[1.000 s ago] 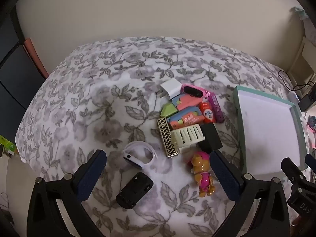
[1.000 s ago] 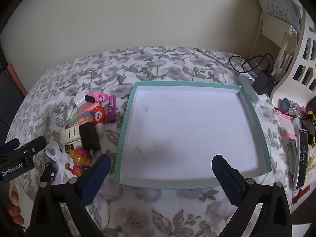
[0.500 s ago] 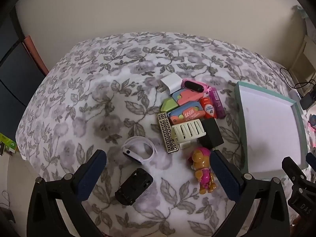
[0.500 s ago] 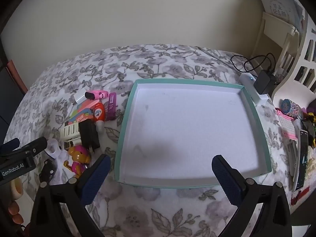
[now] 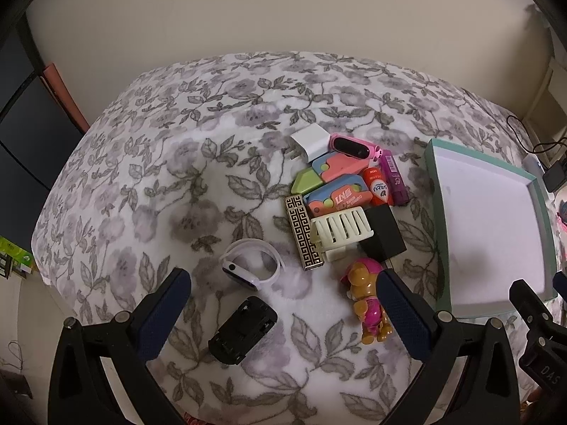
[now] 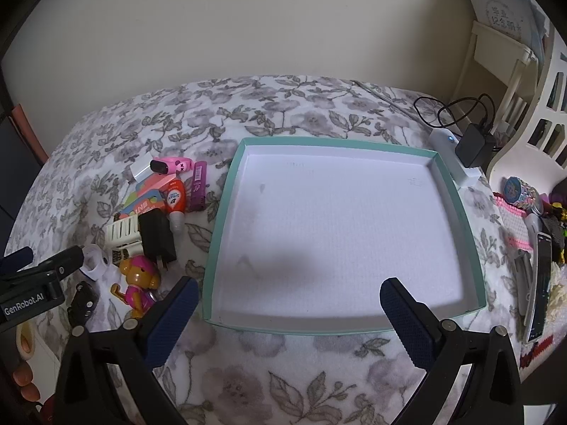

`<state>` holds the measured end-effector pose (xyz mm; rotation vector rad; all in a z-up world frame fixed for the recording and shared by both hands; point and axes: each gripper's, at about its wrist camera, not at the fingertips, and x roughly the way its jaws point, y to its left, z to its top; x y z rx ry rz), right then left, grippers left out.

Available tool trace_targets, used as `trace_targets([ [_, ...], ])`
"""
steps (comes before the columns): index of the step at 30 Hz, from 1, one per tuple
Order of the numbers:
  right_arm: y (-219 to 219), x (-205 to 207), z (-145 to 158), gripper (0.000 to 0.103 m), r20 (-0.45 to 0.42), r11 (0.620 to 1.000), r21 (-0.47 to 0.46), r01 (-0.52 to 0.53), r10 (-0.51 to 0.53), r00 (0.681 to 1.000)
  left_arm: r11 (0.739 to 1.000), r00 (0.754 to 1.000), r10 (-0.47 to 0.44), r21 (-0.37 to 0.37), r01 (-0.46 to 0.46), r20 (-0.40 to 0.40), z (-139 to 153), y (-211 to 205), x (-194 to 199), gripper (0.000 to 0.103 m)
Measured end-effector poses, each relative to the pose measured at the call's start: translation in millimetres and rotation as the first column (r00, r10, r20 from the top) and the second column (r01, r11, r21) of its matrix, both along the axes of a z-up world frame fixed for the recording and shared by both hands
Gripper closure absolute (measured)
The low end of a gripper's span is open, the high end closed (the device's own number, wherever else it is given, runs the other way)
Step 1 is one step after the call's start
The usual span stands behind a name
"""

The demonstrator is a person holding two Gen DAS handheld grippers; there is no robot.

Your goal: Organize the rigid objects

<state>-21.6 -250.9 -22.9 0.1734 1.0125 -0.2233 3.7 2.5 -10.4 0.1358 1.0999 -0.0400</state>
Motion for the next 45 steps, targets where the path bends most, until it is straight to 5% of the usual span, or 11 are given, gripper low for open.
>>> trace_targets([
  [45, 1.6, 1.3, -3.2, 0.0, -0.022, 1.0, -0.01, -0.002, 0.002, 1.0, 1.0, 1.0, 0.006, 0.02, -0.006, -0.011, -3.3, -0.8, -1.1, 0.0],
])
